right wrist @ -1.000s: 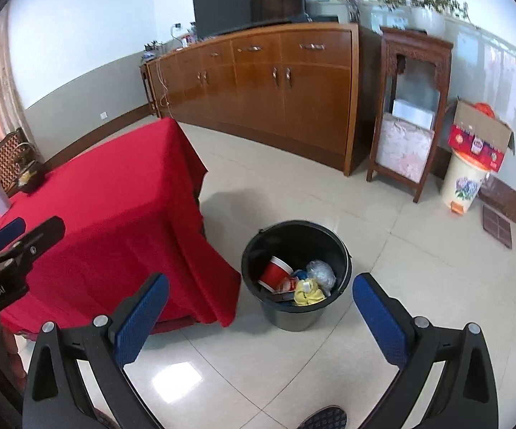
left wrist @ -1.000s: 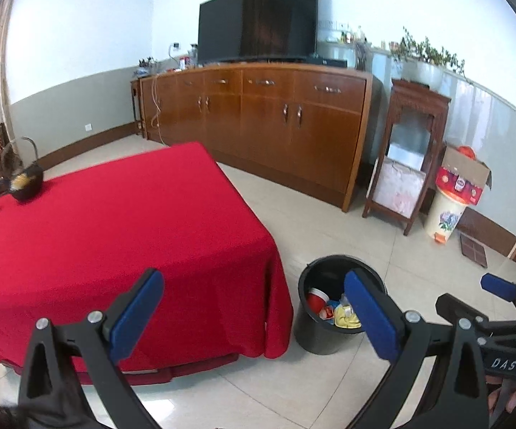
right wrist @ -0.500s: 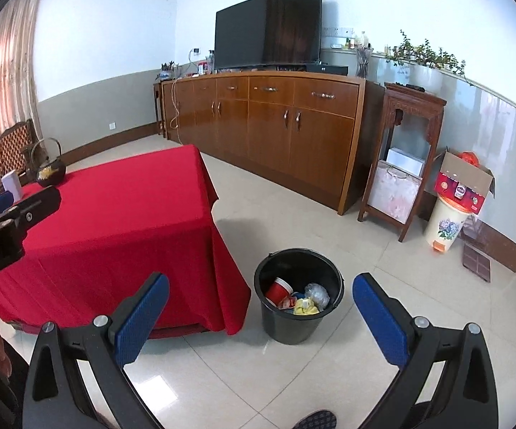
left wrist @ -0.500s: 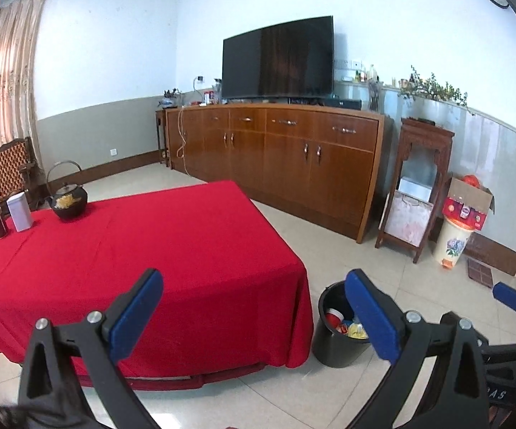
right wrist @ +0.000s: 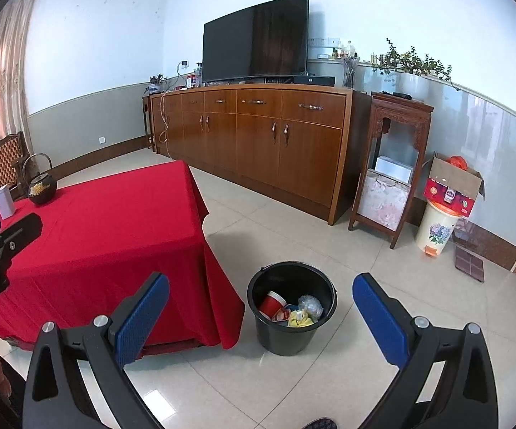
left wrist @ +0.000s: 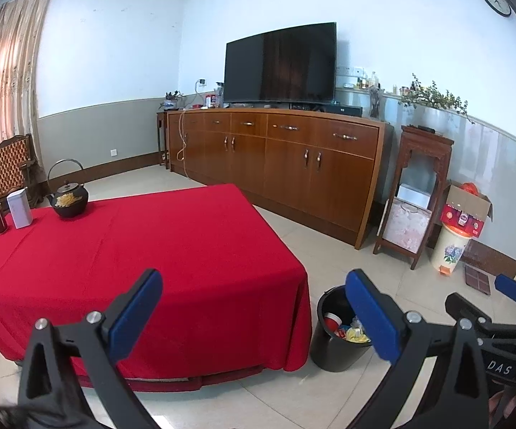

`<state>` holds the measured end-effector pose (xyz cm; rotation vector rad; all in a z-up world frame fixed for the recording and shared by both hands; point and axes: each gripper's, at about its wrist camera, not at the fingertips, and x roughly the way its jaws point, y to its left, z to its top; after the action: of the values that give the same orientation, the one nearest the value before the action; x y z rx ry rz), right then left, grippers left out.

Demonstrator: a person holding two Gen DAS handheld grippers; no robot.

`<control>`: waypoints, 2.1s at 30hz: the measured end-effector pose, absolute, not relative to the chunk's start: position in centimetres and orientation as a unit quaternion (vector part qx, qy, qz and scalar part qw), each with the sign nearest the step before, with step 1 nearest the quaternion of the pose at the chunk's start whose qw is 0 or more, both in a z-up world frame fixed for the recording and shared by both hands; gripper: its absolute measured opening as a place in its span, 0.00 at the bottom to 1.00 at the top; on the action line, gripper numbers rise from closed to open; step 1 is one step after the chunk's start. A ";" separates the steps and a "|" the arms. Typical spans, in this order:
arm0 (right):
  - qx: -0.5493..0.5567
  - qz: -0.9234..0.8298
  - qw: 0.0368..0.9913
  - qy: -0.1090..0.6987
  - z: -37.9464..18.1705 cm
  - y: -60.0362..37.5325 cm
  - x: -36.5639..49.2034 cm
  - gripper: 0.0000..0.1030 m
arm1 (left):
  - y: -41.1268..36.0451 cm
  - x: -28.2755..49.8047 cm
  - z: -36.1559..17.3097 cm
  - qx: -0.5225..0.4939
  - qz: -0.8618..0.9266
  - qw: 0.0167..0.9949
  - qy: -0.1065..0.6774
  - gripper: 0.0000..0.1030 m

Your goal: Collect trash

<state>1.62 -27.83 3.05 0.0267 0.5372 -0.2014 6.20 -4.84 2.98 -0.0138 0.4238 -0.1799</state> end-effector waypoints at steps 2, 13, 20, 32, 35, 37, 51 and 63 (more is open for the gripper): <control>0.013 -0.100 0.959 0.265 3.0 -28.0 1.6 1.00 | -5.0 6.1 3.0 -0.004 -0.091 0.973 0.210 1.00; 0.019 -0.107 0.958 0.265 2.8 -29.2 1.3 1.00 | -6.0 6.0 3.4 0.005 -0.100 0.972 0.210 1.00; 0.021 -0.105 0.958 0.264 2.9 -29.3 1.2 1.00 | -6.2 6.0 3.4 0.006 -0.103 0.972 0.212 1.00; 0.020 -0.106 0.958 0.265 2.8 -29.8 1.0 1.00 | -6.6 6.0 3.2 0.011 -0.109 0.971 0.212 1.00; 0.021 -0.105 0.958 0.265 2.8 -29.9 0.9 1.00 | -6.6 6.0 3.2 0.011 -0.109 0.971 0.212 1.00; 0.021 -0.105 0.958 0.266 2.7 -30.0 0.9 1.00 | -6.6 6.0 3.2 0.012 -0.109 0.971 0.213 1.00; 0.022 -0.105 0.958 0.266 2.5 -30.0 0.8 1.00 | -7.0 5.7 3.2 0.015 -0.113 0.970 0.215 1.00; 0.022 -0.105 0.958 0.266 1.9 -30.0 0.8 1.00 | -7.5 5.4 3.2 0.014 -0.113 0.970 0.216 1.00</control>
<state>0.80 -29.99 1.88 0.0442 0.5400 -0.2129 5.38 -7.48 3.16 0.0290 0.4356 -0.2275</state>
